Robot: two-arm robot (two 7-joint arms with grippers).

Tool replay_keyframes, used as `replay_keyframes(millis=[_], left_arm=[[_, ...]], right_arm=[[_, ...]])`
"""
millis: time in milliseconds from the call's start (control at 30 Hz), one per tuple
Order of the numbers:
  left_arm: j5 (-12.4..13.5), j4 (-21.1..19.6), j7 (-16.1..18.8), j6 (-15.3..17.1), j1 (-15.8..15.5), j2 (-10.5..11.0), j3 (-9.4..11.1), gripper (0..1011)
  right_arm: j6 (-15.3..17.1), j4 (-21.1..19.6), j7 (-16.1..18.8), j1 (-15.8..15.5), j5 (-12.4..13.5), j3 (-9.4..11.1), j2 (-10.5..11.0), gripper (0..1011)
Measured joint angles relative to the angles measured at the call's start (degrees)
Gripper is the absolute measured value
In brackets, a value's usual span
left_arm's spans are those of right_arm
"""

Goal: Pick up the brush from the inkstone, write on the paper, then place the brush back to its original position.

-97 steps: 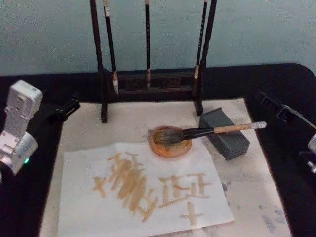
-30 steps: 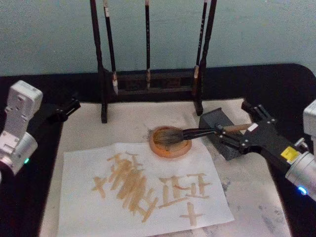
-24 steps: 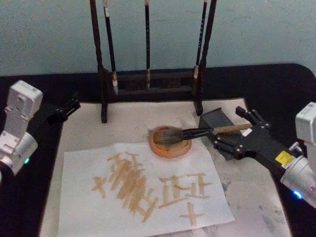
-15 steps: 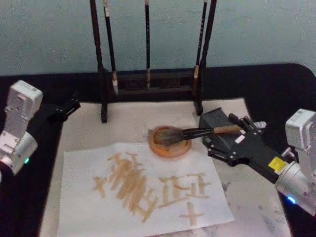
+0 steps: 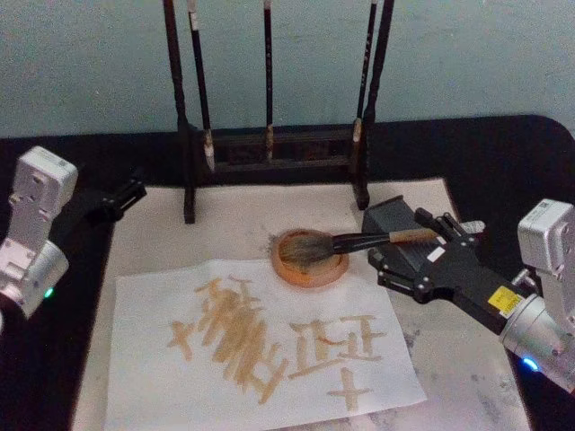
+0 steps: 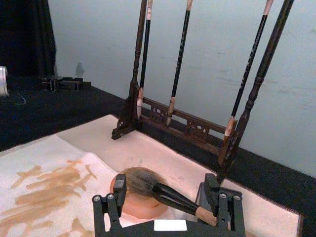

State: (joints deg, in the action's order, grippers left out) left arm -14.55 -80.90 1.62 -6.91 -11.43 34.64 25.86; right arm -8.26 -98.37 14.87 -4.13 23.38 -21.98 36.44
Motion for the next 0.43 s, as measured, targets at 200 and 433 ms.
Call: replay_keyframes(millis=[200, 433], left_arm=[[0.00, 0.00, 0.00, 0.00, 0.00, 0.00, 0.00, 1002], [0.00, 0.00, 0.00, 0.00, 0.00, 0.00, 0.00, 1002]], right_arm=[[-0.06, -0.04, -0.03, 0.03, 0.06, 0.03, 0.03, 1008], [-0.11, -0.07, -0.07, 0.03, 0.10, 0.06, 0.06, 1008]])
